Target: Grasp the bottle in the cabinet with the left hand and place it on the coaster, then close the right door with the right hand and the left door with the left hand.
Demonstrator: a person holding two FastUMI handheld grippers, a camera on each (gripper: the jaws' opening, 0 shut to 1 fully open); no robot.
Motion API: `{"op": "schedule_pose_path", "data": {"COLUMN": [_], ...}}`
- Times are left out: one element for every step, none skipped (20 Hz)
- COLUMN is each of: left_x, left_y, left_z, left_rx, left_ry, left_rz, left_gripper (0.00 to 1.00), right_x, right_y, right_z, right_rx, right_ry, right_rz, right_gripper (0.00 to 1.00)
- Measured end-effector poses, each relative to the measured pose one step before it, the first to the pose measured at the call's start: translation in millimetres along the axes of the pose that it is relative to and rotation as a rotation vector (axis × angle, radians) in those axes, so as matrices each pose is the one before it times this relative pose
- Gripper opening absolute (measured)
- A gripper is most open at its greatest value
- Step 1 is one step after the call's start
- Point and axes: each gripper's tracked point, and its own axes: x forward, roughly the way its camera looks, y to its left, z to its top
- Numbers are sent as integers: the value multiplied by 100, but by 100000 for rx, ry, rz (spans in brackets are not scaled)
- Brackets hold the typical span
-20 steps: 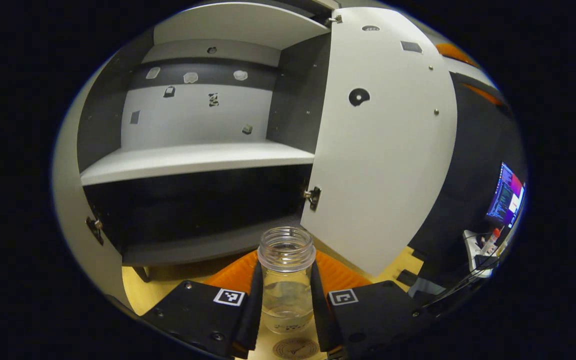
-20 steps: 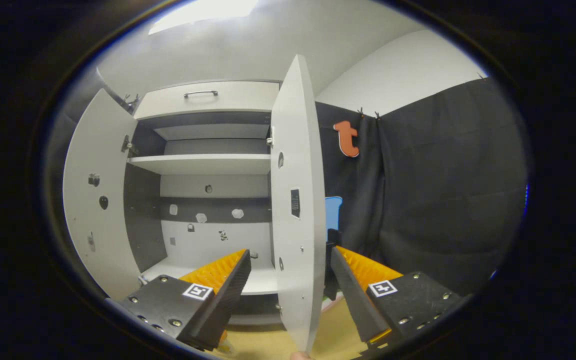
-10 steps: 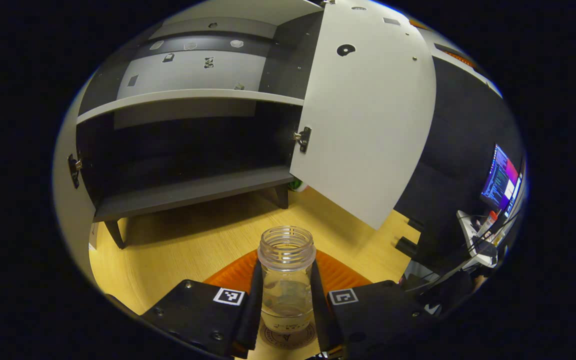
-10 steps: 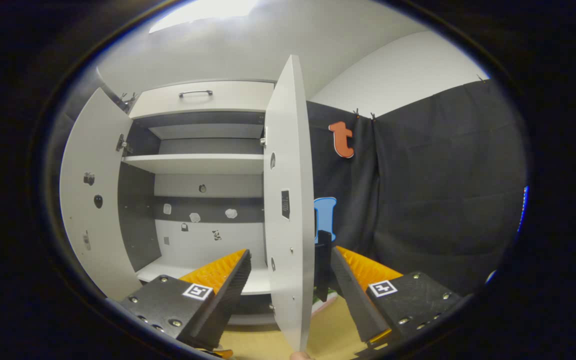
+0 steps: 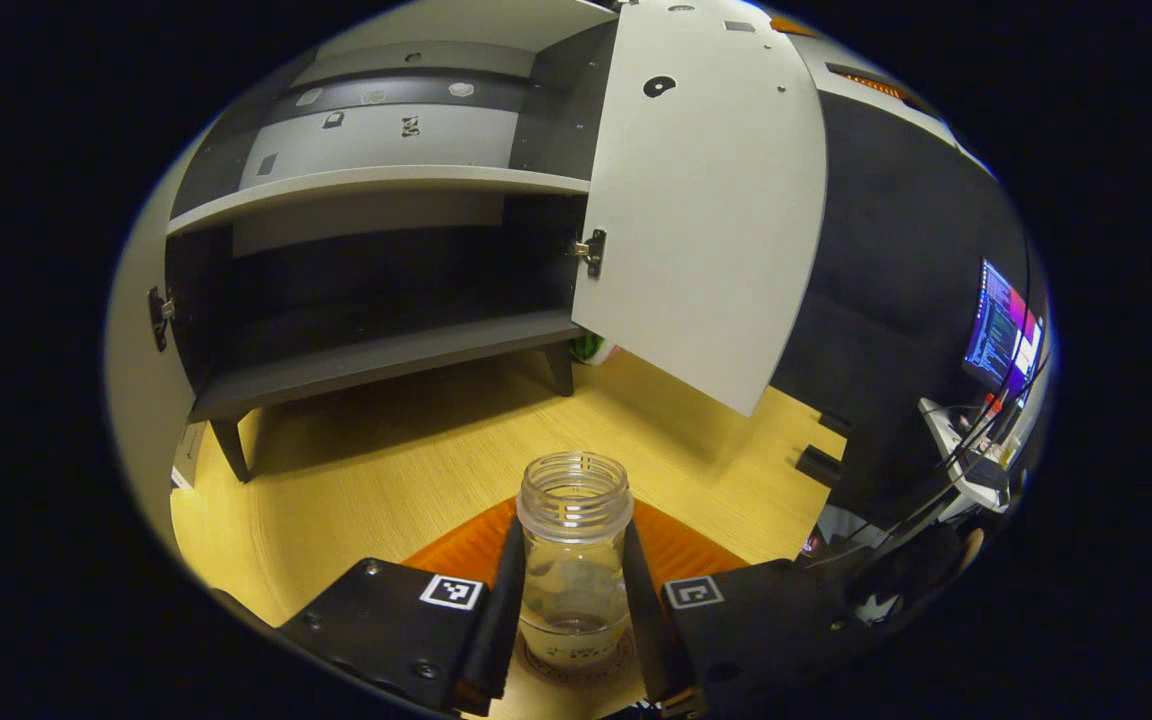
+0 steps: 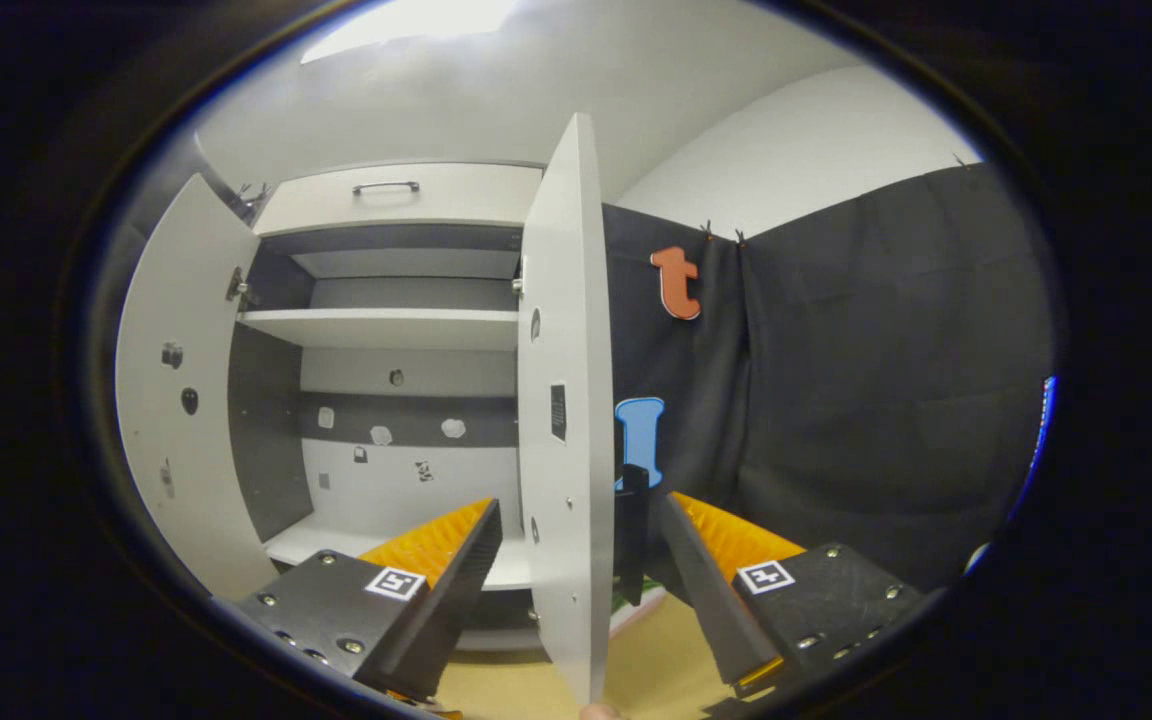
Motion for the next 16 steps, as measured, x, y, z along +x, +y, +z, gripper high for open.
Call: {"op": "schedule_pose_path", "data": {"left_x": [-13, -359, -110, -176, -205, -278, -194, -175, -244, -124, -122, -264, -186, -231, -175, -250], "left_y": [-22, -172, -195, -210, -120, -156, -342, -309, -161, 15, 121, -80, -165, 11, -38, -151], "left_z": [-482, -546, 155, 125, -57, 48, -10, 223, 258, 170, 108, 383, 173, 358, 335, 625], "left_rx": [-185, -380, -307, -237, -133, -37, -48, 235, 848, 1160, 960, 256, 159, 437, 301, -9], "left_ry": [1844, 2504, -904, -143, 139, 37, 50, -715, -660, -30, 52, -529, -247, -268, -546, -815], "left_rz": [276, -392, -419, -292, -120, -272, -830, -904, -479, 411, 387, -38, -252, 338, 232, -163], "left_gripper": [55, 51, 63, 64, 65, 66, 75, 70, 78, 72, 72, 72, 79, 72, 72, 72], "right_x": [-73, -4, 27, 19, -6, 72, 14, 65, 7, 9, 58, 68, -28, 4, 31, 23], "right_y": [-28, -43, -107, -125, -119, -106, -65, -147, -27, -6, -74, -19, -76, -51, -44, -91], "right_z": [-31, -44, 29, 23, 6, -22, 6, -31, -35, -101, -57, -152, 5, 0, -97, -36], "right_rx": [-260, -177, 45, 122, -37, -136, -145, -139, 14, -23, -39, -34, 87, 89, -25, -61], "right_ry": [169, 103, 53, -90, 89, 91, -122, 5, -31, 144, 215, 90, 6, 89, -65, -31], "right_rz": [-87, -116, -260, -89, -195, -210, -90, -227, -59, 40, -53, 24, 22, 157, 14, -43], "right_gripper": [98, 98, 98, 98, 98, 98, 98, 98, 98, 98, 98, 98, 98, 98, 98, 98]}}
